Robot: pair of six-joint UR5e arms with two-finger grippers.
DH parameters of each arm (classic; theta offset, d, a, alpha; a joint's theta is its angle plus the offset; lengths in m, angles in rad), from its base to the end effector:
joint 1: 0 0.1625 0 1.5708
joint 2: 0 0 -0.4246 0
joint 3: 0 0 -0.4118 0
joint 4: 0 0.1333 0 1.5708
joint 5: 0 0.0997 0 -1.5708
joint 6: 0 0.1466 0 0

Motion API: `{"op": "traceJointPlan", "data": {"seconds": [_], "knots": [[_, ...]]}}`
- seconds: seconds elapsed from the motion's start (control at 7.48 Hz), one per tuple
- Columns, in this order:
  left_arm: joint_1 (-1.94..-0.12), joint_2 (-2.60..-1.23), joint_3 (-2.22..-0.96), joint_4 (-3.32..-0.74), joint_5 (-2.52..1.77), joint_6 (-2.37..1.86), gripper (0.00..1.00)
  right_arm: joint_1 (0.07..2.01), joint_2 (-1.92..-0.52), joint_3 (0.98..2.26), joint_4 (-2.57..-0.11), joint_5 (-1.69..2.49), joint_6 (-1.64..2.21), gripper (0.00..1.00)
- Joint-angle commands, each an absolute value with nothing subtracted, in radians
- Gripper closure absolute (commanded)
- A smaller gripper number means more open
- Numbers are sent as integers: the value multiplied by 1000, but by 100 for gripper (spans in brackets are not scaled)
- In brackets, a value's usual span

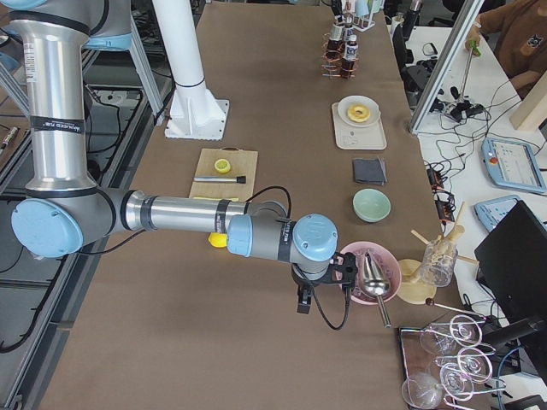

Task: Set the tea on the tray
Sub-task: 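Close the left gripper on the bottle cap and lift it from the rack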

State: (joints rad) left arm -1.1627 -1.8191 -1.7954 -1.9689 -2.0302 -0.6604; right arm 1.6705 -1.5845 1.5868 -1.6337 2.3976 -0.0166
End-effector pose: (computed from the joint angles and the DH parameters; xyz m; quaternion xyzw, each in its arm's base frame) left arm 0.1896 -0.6106 0.3949 0.2484 0.3868 -0.0158 0.8879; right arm 0.0750 -0.4945 0.6913 -0.0044 -0.4025 0.0502 0.9140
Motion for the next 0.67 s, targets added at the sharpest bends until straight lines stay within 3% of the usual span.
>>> {"op": "traceJointPlan", "data": {"seconds": [0.0, 0.53], "knots": [[-1199, -1862, -1914, -1776, -2048, -626, 100, 1671, -1586, 1585, -1634, 2398, -17, 0], [-1288, -1914, -2009, -1590, -2081, -551, 100, 1671, -1588, 1582, -1634, 2398, -18, 0]]}}
